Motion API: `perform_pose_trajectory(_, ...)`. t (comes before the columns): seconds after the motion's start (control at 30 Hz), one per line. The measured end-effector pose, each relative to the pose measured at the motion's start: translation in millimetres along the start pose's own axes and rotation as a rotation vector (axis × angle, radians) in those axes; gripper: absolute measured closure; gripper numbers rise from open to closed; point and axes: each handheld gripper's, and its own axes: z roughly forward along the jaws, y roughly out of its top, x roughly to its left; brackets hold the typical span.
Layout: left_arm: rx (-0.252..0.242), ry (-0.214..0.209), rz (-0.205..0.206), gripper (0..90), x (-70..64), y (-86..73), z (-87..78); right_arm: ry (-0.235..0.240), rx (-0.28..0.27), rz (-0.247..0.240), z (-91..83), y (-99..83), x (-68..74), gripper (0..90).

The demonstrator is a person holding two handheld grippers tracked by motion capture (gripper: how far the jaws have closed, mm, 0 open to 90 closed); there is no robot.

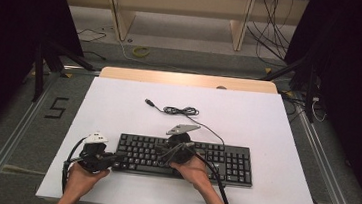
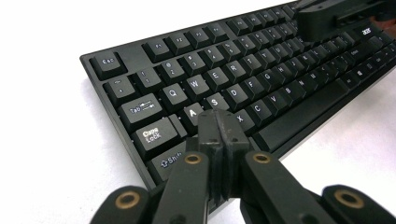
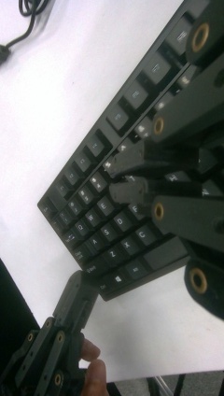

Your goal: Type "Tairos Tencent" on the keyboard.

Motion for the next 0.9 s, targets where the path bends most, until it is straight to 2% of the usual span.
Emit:
perform_pose_trajectory(0.07, 0.004, 0.002, -0.001, 89.1, 0.2, -0.2, 0.4, -0.005, 0.015, -0.003, 7.3, 2.3, 1.7, 89.5)
perform_pose_trajectory(0.37, 0.025, 0.016, -0.017, 89.1, 5.6, -1.1, 1.5, -0.022, 0.052, 0.007, 26.0, 4.1, 1.6, 90.0)
perform_pose_trajectory(0.9, 0.054, 0.02, -0.014, 89.1, 7.7, -1.8, 4.4, -0.027, 0.065, 0.012, 34.8, 2.9, -0.1, 90.0)
